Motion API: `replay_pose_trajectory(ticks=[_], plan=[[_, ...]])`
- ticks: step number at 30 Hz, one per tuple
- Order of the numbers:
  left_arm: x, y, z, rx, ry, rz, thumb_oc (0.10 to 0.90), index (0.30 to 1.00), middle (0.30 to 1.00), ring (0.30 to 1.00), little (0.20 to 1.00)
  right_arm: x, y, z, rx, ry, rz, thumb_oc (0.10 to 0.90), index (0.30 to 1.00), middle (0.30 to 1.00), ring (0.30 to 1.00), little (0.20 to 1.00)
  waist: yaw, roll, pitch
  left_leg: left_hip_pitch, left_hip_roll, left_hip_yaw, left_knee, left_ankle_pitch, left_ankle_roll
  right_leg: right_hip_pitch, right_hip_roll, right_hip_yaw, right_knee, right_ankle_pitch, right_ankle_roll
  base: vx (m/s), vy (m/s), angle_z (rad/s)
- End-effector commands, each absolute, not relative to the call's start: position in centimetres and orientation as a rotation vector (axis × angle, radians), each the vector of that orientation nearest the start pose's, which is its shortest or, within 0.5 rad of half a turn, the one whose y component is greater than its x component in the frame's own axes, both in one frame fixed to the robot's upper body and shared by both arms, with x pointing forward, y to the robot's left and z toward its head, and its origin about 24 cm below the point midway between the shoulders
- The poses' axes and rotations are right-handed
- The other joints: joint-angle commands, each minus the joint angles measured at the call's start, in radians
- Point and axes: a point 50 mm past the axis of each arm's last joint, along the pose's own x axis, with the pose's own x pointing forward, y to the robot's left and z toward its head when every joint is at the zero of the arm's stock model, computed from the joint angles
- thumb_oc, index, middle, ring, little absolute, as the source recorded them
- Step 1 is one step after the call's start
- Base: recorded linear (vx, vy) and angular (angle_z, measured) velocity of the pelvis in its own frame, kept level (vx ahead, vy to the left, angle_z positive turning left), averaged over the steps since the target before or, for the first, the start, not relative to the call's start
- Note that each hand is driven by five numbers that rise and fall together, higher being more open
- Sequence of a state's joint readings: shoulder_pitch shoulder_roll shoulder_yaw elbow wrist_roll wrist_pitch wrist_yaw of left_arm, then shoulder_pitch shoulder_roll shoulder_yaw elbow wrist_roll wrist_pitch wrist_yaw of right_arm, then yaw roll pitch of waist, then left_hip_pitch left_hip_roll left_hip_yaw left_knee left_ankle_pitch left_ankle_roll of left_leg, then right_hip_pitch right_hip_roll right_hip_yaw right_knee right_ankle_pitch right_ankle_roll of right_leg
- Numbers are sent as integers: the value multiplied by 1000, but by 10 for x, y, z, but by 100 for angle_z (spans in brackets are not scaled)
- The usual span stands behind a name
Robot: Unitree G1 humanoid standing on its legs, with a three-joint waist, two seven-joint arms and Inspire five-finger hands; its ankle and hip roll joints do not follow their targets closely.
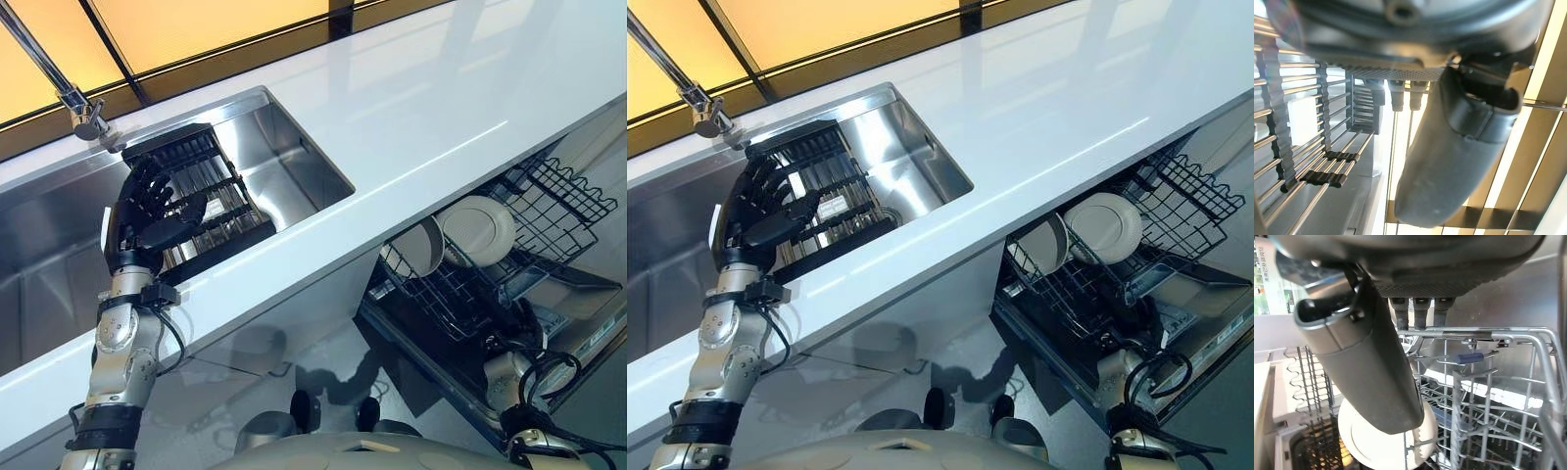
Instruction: Pick up plates and place into dishwasher.
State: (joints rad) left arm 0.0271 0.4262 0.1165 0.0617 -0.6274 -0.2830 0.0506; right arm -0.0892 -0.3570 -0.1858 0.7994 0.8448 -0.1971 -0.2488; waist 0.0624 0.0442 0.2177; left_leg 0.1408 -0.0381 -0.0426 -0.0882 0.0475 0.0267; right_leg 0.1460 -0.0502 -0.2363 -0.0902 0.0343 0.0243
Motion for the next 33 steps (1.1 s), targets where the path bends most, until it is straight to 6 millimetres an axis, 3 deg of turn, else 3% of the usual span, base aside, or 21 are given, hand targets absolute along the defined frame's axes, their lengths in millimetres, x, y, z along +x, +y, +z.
replay_pose_trajectory(ticks=[1, 6, 12, 18, 26, 33], plan=[[246, 275, 99, -126, -351, 194, 800, 900, 900, 900, 900, 248, -330, -2, 405, 81, -599, 800, 900, 900, 900, 900, 33, -1, -18, -37, -45, 19, 124, -147, 3, -69, 20, -25, 245, -199, 4, 50, 13, 1], [243, 270, 95, -139, -343, 192, 800, 900, 900, 900, 900, 269, -311, 13, 355, 33, -448, 800, 900, 900, 900, 900, 46, -1, -23, -26, -52, 20, 112, -144, -2, -36, 33, -23, 160, -161, 8, 53, 42, 3], [251, 259, 100, -141, -343, 145, 800, 900, 900, 900, 900, 293, -279, 33, 381, -39, -255, 800, 900, 900, 900, 900, 58, 6, -23, -36, -46, 2, 106, -129, 4, -55, 20, -25, 222, -187, 8, 3, 47, 2], [258, 251, 102, -142, -332, 82, 800, 900, 900, 900, 900, 309, -254, 44, 495, -67, -107, 800, 900, 900, 900, 900, 79, -5, -22, -30, -54, -8, 120, -141, 19, -56, 1, -47, 264, -199, 12, 24, 24, 9], [260, 241, 98, -165, -306, 37, 800, 900, 900, 900, 900, 336, -225, 65, 623, -86, -9, 800, 900, 900, 900, 900, 110, -20, -29, -20, -73, -13, 128, -150, 23, -16, 13, -47, 186, -163, 9, 39, 24, 5], [264, 235, 99, -162, -297, -33, 800, 900, 900, 900, 900, 343, -222, 87, 561, -177, 15, 800, 900, 900, 900, 900, 121, -18, -20, -29, -71, -24, 142, -155, 45, -69, -10, -45, 308, -198, 21, 4, 21, 2]])
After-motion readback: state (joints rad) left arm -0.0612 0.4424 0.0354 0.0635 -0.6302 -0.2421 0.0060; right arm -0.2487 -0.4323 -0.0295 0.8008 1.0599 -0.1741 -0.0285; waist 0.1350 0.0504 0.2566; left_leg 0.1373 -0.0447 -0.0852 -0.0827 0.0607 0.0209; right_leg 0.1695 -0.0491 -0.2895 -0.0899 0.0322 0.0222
